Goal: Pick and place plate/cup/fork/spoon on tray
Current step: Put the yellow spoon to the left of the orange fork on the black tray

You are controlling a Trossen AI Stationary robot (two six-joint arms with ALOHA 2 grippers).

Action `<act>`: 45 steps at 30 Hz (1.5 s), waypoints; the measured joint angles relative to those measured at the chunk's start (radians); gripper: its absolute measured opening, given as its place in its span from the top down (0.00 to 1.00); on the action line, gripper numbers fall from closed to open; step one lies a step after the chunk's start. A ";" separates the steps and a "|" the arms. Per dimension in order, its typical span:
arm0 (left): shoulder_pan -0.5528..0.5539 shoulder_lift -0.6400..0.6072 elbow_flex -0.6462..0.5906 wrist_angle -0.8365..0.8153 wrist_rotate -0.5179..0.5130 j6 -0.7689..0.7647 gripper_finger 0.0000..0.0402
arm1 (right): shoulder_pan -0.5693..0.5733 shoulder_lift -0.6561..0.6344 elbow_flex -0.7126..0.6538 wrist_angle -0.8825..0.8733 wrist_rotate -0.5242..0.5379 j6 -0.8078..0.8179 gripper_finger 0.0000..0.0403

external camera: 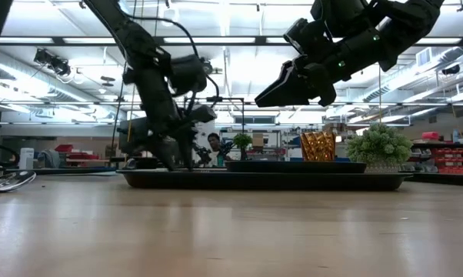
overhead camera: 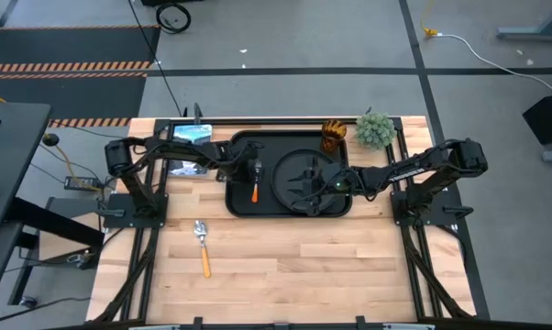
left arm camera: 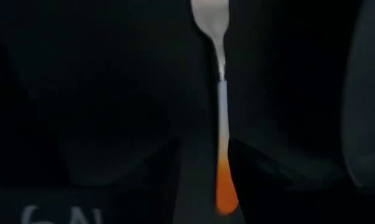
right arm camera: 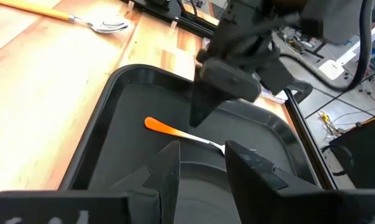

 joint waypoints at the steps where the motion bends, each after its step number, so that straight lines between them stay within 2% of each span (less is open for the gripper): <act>1: -0.008 -0.016 0.000 -0.018 -0.016 0.009 0.65 | 0.000 0.000 0.000 0.000 0.000 0.000 0.67; 4: -0.046 -0.062 -0.001 -0.121 -0.071 0.002 0.67 | -0.001 0.000 0.000 0.002 0.000 -0.003 0.67; 8: -0.120 -0.131 0.000 -0.180 -0.119 -0.049 0.70 | -0.002 -0.001 0.000 0.007 0.000 -0.003 0.67; 14: -0.254 -0.200 0.000 -0.236 -0.122 -0.198 0.72 | -0.002 -0.001 0.000 0.000 0.000 -0.003 0.67; 24: -0.490 -0.208 0.000 -0.403 -0.144 -0.510 0.71 | -0.002 -0.001 0.000 -0.011 0.000 -0.003 0.67; 30: -0.612 -0.206 -0.001 -0.534 -0.200 -0.736 0.64 | -0.002 -0.001 0.000 0.000 -0.004 -0.001 0.67; 35: -0.695 -0.205 -0.001 -0.536 -0.200 -0.831 0.59 | -0.002 -0.001 0.000 0.002 -0.010 -0.001 0.67; 45: -0.816 -0.161 -0.002 -0.555 -0.249 -1.086 0.57 | -0.002 -0.001 0.000 0.007 -0.034 0.000 0.67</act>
